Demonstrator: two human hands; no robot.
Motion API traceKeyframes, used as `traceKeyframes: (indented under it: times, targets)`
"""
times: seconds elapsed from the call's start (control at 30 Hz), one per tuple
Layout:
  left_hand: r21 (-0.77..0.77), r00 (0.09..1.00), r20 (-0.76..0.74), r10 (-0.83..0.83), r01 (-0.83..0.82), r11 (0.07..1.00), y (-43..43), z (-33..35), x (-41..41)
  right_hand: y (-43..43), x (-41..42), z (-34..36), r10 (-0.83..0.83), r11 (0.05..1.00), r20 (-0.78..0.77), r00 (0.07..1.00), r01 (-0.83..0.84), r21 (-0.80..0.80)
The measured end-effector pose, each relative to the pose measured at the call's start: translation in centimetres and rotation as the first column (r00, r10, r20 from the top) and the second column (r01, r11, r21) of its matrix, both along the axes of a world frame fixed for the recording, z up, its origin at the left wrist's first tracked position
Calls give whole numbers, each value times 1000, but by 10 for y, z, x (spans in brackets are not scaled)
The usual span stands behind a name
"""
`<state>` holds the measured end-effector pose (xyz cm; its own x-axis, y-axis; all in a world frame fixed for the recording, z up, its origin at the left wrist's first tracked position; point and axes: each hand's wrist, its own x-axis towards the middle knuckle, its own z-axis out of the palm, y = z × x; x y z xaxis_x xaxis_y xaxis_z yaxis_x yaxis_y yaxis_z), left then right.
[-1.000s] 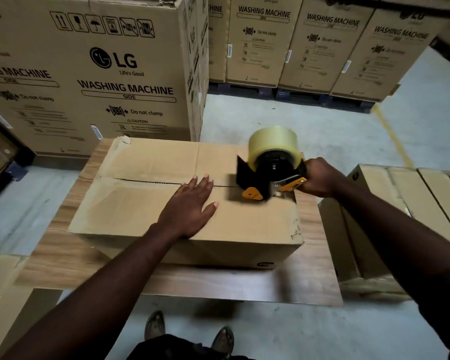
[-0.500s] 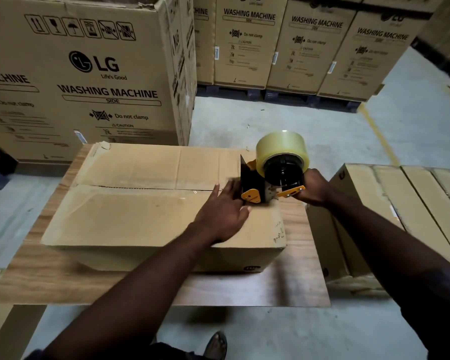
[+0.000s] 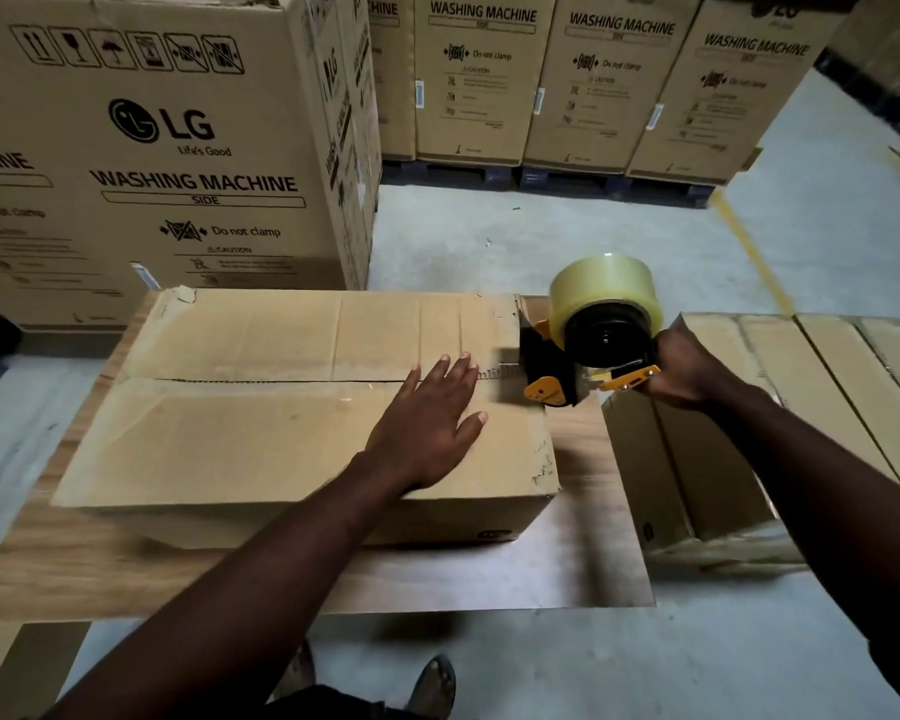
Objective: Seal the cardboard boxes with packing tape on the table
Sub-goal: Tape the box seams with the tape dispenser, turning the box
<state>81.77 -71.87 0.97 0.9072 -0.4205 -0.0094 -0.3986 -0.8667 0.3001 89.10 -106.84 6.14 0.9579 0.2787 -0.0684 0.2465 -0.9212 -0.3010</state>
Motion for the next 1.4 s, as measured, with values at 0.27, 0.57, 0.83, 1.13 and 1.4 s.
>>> traceKeyframes:
  times: [0.27,0.57,0.83,1.13,1.4]
  targets:
    - [22,994,6,-107,106,994,-39,5,10,8,7,-5,-46,998,-23,999,46,-37]
    - [-54,993,25,-118,120,991,-35,-2,17,-6,12,-1,1,1000,-87,996,-3,-16]
    - [-41,992,23,-125,126,991,-33,-6,18,-20,-14,26,-15,983,-68,998,2,-183]
    - [-23,993,18,-116,116,993,-35,-6,18,6,14,-3,-13,982,-328,945,-49,-182]
    - [-41,994,14,-112,112,993,-34,-5,18,-7,6,-44,-200,979,-489,849,189,-72]
